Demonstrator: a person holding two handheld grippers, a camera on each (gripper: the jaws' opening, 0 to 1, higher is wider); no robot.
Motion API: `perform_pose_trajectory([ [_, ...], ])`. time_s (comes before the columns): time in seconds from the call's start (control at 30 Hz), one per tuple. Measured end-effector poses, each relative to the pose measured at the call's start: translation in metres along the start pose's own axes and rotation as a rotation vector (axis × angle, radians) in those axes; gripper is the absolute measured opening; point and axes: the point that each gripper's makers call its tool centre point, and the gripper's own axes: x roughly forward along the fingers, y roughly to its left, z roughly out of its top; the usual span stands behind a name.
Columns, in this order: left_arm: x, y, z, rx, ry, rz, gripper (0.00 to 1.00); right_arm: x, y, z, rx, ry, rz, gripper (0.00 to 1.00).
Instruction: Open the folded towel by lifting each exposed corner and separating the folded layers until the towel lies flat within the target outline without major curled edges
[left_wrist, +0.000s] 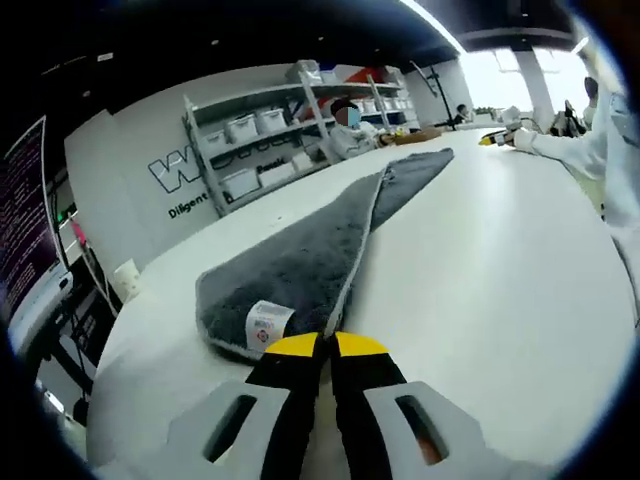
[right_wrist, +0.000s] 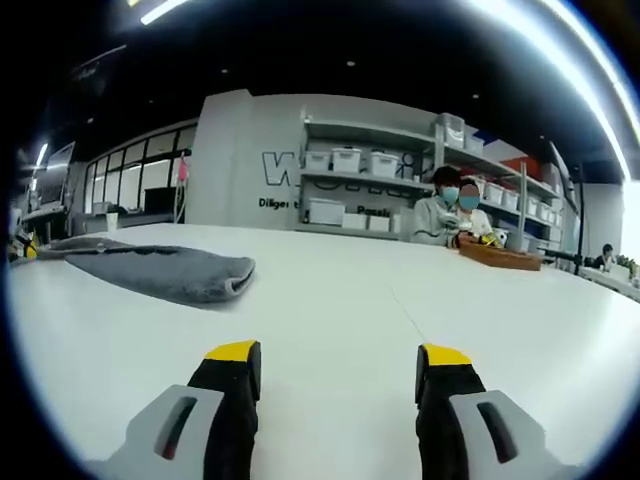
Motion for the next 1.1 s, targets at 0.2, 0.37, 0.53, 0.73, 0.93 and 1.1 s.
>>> perform_pose_trajectory([
  [0.2,-0.012,0.008,0.009,-0.056,-0.072,0.064,0.11,0.0,0.0,0.0,0.001,0.0,0.001,0.62],
  [0.37,-0.027,0.011,0.02,-0.142,-0.177,0.11,0.26,0.0,0.002,0.0,-0.007,0.004,0.003,0.62],
  [0.53,-0.037,0.012,0.02,-0.185,-0.207,0.15,0.43,0.0,0.005,0.0,-0.013,0.005,0.006,0.62],
  [0.73,-0.032,0.017,0.015,-0.258,-0.204,0.174,0.73,-0.002,0.015,0.001,-0.014,0.002,0.016,0.63],
  [0.93,-0.025,0.011,0.012,-0.275,-0.182,0.15,0.88,-0.002,0.026,0.002,-0.023,0.001,0.028,0.64],
  [1.1,-0.022,0.008,0.01,-0.291,-0.169,0.13,0.95,-0.002,0.042,0.003,-0.039,0.008,0.058,0.66],
])
